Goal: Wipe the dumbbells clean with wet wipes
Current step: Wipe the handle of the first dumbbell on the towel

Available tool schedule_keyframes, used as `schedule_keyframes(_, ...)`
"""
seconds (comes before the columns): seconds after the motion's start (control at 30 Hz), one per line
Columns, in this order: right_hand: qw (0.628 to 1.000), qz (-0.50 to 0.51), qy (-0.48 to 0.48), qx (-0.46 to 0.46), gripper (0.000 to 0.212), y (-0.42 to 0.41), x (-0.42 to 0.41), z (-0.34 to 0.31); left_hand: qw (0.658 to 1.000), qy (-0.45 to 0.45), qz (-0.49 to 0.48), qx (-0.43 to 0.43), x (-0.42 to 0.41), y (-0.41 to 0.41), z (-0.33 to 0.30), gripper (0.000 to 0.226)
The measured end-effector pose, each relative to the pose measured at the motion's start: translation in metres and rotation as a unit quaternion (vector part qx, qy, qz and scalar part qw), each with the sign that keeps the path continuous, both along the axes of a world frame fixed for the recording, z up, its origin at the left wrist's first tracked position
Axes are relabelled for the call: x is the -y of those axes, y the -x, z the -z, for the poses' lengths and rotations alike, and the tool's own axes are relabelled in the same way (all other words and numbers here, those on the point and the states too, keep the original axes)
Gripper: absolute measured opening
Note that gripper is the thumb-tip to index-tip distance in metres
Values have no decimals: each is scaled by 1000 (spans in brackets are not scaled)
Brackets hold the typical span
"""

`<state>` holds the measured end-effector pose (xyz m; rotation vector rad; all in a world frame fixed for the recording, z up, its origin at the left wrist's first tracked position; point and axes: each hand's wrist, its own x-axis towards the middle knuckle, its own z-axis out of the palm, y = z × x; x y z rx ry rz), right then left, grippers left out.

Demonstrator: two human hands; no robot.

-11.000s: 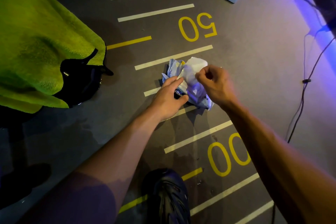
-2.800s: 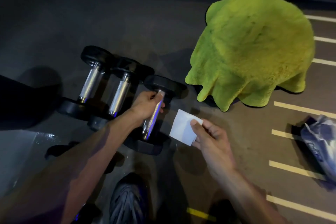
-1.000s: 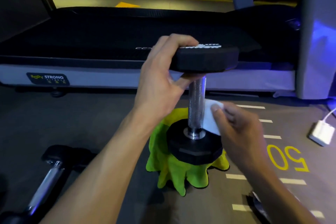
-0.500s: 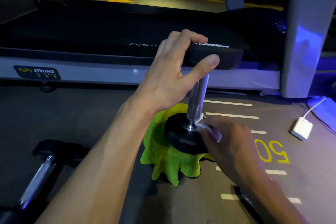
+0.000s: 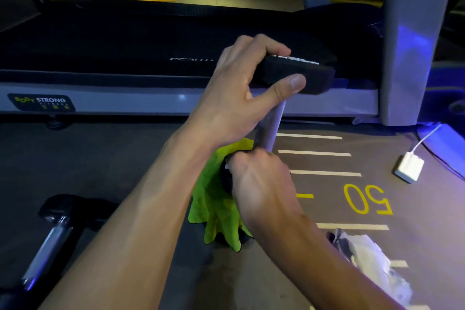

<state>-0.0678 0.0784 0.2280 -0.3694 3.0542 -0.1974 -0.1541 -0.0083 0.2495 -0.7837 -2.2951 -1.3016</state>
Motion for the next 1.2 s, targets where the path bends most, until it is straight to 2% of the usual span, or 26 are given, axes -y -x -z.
schedule_keyframes(0.13,994,-28,83,-59,16,-12,-30,20,1000,-10,-10,4,7,2,1,39)
schedule_keyframes(0.23,978,12,193,-81,25,-11,-66,34,1000,-21,-11,13,15,5,2,38)
schedule_keyframes(0.3,951,40,277,-131,23,-5,-89,37,999,-29,-9,17,20,7,3,38)
schedule_keyframes(0.4,889,107,343,-286,18,5,-105,33,999,-41,-7,27,21,11,4,39)
schedule_keyframes(0.43,878,108,343,-318,18,7,-102,32,999,-43,-7,30,22,11,5,39)
schedule_keyframes(0.5,896,52,315,-310,19,10,-88,37,998,-47,-6,33,21,13,5,37)
schedule_keyframes(0.6,945,-14,296,-139,21,12,-74,44,998,-53,1,37,20,14,5,33)
schedule_keyframes(0.7,961,-13,272,-54,20,22,-75,37,998,-49,2,35,18,15,4,34)
schedule_keyframes(0.77,966,-21,246,-72,17,25,-72,36,998,-46,2,32,17,16,2,36)
schedule_keyframes(0.9,965,-83,171,-179,16,25,-60,47,998,-50,12,33,18,19,2,38)
schedule_keyframes(1.0,947,-133,134,-260,13,42,-67,28,998,-52,12,35,18,19,1,39)
schedule_keyframes(1.1,919,-103,135,-357,12,63,-66,8,998,-45,12,37,19,21,0,42)
schedule_keyframes(1.2,936,-117,119,-311,17,48,-63,29,998,-54,9,39,19,24,1,40)
